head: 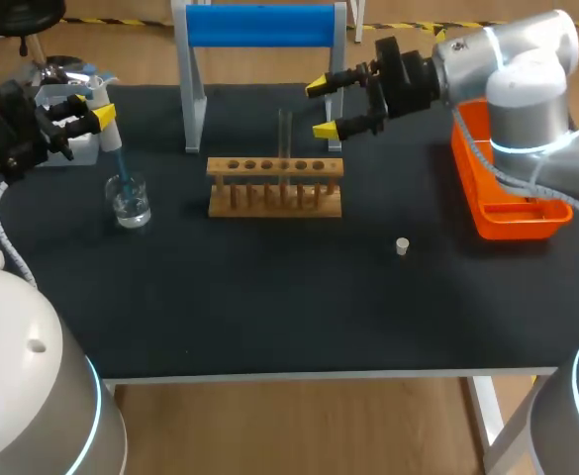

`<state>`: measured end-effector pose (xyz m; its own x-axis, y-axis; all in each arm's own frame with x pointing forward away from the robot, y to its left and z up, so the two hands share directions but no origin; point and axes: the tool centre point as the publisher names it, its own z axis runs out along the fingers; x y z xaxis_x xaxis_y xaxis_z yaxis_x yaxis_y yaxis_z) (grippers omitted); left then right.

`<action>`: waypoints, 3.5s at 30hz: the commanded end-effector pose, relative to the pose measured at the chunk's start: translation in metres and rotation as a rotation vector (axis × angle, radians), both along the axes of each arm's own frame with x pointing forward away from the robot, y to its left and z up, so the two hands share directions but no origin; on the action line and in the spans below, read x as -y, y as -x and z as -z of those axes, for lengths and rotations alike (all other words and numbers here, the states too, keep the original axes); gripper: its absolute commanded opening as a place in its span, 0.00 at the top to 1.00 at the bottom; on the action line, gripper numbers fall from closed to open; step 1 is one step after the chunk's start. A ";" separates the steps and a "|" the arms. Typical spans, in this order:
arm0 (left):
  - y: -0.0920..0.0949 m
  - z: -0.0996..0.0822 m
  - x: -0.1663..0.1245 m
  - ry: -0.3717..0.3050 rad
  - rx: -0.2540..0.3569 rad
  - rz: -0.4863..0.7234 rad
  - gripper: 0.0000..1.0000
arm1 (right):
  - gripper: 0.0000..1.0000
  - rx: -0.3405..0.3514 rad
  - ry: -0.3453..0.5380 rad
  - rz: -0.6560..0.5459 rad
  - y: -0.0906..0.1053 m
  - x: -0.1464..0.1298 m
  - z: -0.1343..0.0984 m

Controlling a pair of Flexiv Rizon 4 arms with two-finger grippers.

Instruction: Invert the test tube, pick up the pipette, mount the tip to pipette, aspirate from beaker and dispense into the tube, eject the tip, return the pipette, and cap with the stopper.

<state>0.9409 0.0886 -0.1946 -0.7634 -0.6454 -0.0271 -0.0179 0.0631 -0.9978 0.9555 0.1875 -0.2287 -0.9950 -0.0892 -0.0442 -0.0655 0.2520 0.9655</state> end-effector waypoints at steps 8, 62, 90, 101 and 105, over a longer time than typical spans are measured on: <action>0.000 -0.001 0.000 -0.001 -0.001 -0.001 1.00 | 0.00 0.001 0.030 0.006 -0.005 -0.002 0.030; 0.000 -0.001 0.000 -0.001 -0.001 -0.001 1.00 | 0.00 0.057 0.274 0.048 -0.025 -0.054 0.065; 0.000 -0.001 0.000 -0.001 -0.001 -0.001 1.00 | 0.00 0.078 0.310 0.054 -0.024 -0.066 0.081; 0.000 -0.001 0.000 -0.001 -0.001 -0.001 1.00 | 0.00 0.078 0.314 0.057 -0.027 -0.064 0.081; 0.000 -0.001 0.000 -0.001 -0.001 -0.001 1.00 | 0.00 0.080 0.308 0.060 -0.027 -0.063 0.079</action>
<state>0.9409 0.0886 -0.1946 -0.7634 -0.6453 -0.0271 -0.0180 0.0631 -0.9978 0.9824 0.2519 -0.3092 -0.9933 -0.0497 -0.1039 -0.1143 0.5365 0.8361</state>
